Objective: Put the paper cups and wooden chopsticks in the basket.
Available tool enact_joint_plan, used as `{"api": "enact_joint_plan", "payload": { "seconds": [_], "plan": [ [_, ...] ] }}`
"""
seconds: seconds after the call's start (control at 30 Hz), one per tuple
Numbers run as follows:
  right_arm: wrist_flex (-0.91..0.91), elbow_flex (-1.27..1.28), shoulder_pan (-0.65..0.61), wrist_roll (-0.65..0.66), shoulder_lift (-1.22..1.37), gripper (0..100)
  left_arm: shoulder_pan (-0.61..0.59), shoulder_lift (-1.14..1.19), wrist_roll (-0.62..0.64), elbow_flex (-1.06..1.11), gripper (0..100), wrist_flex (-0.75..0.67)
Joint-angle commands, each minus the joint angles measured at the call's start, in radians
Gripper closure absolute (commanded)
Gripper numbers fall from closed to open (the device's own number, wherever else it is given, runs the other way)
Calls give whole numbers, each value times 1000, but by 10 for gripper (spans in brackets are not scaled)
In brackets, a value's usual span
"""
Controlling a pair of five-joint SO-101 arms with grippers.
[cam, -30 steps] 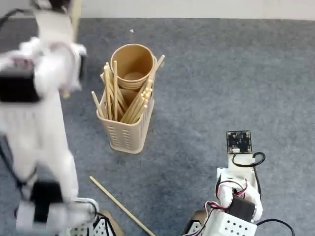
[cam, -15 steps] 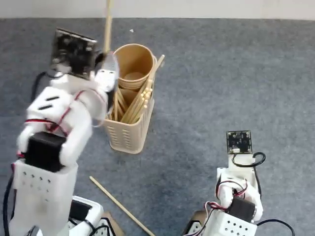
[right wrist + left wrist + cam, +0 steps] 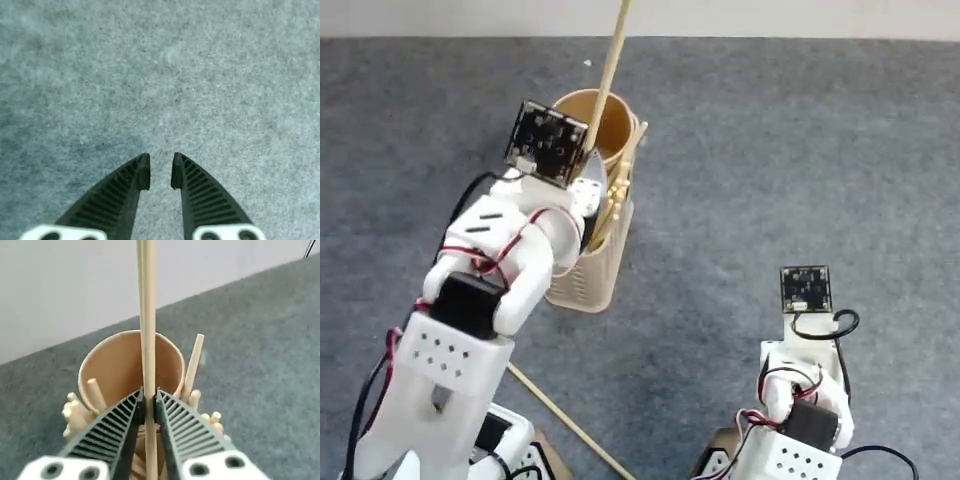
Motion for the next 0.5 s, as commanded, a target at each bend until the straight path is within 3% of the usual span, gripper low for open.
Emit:
{"api": "enact_joint_plan", "payload": {
  "seconds": [0.0,0.37,0.47],
  "plan": [
    [4,156,12,9,-1,910,-58,-107,12,15,852,3],
    [4,156,10,9,-1,910,-156,-200,8,-116,849,358],
    [4,156,10,9,-1,910,-231,-197,-75,-168,849,529]
  ]
}}
